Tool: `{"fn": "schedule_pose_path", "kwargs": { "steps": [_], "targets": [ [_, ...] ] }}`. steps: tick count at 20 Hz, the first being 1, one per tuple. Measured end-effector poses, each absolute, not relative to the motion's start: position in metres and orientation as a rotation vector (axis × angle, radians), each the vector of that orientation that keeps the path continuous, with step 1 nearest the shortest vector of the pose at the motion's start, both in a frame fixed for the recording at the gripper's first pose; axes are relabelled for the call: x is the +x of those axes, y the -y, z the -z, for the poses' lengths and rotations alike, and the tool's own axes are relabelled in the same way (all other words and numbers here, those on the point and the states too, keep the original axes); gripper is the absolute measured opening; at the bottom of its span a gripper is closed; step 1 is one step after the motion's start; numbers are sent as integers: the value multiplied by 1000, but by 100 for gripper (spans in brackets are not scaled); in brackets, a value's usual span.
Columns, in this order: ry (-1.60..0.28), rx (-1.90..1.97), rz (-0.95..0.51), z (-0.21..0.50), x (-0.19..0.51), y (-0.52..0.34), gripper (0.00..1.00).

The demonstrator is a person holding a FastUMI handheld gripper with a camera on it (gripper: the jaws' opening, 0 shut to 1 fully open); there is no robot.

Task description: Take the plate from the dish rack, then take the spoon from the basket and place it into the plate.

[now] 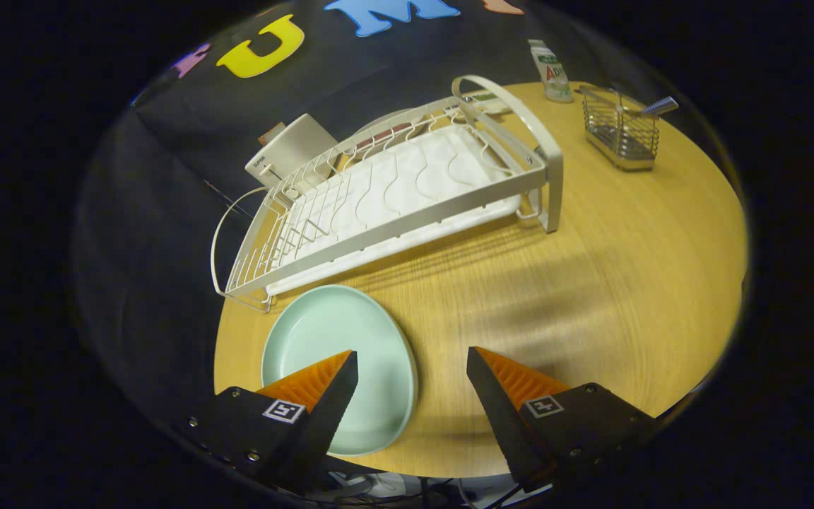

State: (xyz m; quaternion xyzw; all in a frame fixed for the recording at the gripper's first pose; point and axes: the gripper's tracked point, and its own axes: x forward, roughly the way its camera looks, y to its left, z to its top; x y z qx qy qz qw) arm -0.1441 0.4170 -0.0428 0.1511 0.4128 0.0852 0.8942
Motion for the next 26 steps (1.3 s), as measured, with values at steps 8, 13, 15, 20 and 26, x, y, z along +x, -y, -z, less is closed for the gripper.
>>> {"fn": "schedule_pose_path", "kwargs": {
  "steps": [8, 13, 15, 20, 26],
  "targets": [
    [-442, 137, 113, -72, -114, -308, 97],
    [-343, 200, 311, -104, -87, -236, 97],
    [-326, 219, 394, -106, -74, -205, 97],
    [-340, 281, 563, -87, -52, -146, 97],
    [-375, 348, 663, -55, -29, -113, 97]
  ]
}}
